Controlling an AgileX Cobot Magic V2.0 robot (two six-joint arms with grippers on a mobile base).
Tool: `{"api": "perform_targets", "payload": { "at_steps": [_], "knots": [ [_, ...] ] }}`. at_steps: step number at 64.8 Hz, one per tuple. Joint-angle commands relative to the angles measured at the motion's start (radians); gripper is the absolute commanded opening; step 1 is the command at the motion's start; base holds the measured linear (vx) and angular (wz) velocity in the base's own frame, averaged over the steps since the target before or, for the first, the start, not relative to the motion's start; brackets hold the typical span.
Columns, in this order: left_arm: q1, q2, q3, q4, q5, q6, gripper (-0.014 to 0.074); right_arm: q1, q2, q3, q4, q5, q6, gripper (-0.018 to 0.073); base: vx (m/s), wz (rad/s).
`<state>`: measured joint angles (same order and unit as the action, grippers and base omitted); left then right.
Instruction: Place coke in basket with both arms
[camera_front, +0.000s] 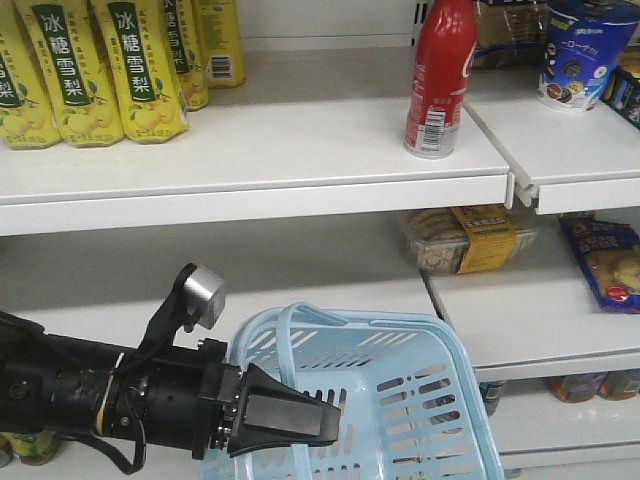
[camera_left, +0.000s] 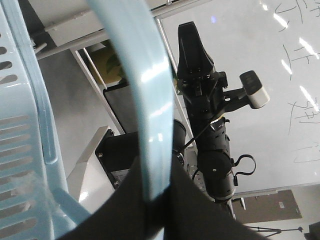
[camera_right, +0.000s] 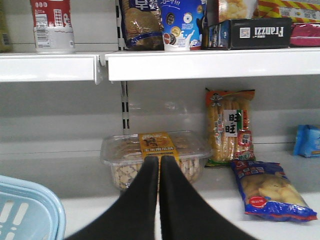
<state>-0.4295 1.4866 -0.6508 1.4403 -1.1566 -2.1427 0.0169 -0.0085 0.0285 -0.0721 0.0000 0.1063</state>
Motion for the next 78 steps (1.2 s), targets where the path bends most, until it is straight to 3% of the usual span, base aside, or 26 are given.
{"api": "perform_targets", "payload": {
  "at_steps": [1,78],
  "knots": [
    [-0.003,-0.029,-0.023,-0.076,-0.217,-0.001,-0.0006,-0.003,-0.015,0.019,-0.006,-0.074,-0.005,-0.0005,0.04,0.20],
    [-0.003,-0.029,-0.023,-0.076,-0.217,-0.001,-0.0006,-0.003,-0.015,0.019,-0.006,-0.074,-0.005,-0.0005,0.03,0.09]
  ]
}}
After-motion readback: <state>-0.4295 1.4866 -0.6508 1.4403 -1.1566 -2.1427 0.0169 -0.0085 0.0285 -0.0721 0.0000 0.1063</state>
